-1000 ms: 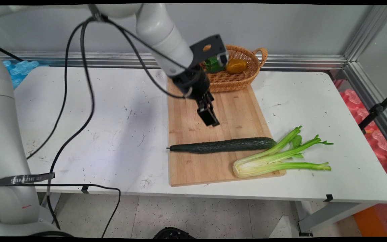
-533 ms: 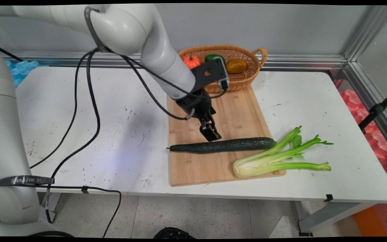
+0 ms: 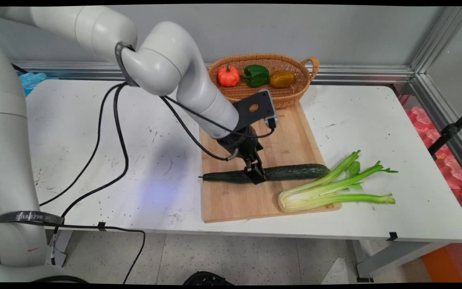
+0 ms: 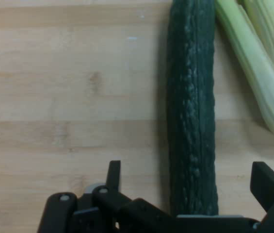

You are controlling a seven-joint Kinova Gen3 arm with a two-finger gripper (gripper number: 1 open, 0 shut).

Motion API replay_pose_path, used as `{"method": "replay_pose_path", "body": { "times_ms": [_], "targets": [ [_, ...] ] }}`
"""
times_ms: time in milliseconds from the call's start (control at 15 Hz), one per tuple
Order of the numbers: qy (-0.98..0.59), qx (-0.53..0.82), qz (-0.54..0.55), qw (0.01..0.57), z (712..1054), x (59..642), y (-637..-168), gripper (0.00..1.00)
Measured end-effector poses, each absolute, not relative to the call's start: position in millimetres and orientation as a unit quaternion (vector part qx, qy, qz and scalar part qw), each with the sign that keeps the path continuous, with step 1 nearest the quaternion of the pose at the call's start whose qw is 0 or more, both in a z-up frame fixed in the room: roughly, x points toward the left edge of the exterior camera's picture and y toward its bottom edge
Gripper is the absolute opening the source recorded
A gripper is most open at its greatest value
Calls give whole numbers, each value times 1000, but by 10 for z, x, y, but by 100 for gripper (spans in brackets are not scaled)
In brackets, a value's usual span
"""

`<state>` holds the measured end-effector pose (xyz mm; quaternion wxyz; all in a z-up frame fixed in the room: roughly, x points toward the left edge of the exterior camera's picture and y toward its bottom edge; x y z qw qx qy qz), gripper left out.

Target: Pick up the cucumber from the cutting board, then place the picked object in the vegetable basket

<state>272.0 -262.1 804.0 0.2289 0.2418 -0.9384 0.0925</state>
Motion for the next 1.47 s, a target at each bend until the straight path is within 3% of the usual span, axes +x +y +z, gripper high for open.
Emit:
{"method": "replay_pose_path", "body": {
  "times_ms": [600,667,1467],
  "targets": [
    [-937,246,91,231,7737,2632,-2617,100],
    [-937,247,90,230,7709,2629,-2619,0],
    [-930,272,94,229,7712,2700,-2770,0]
  ]
}}
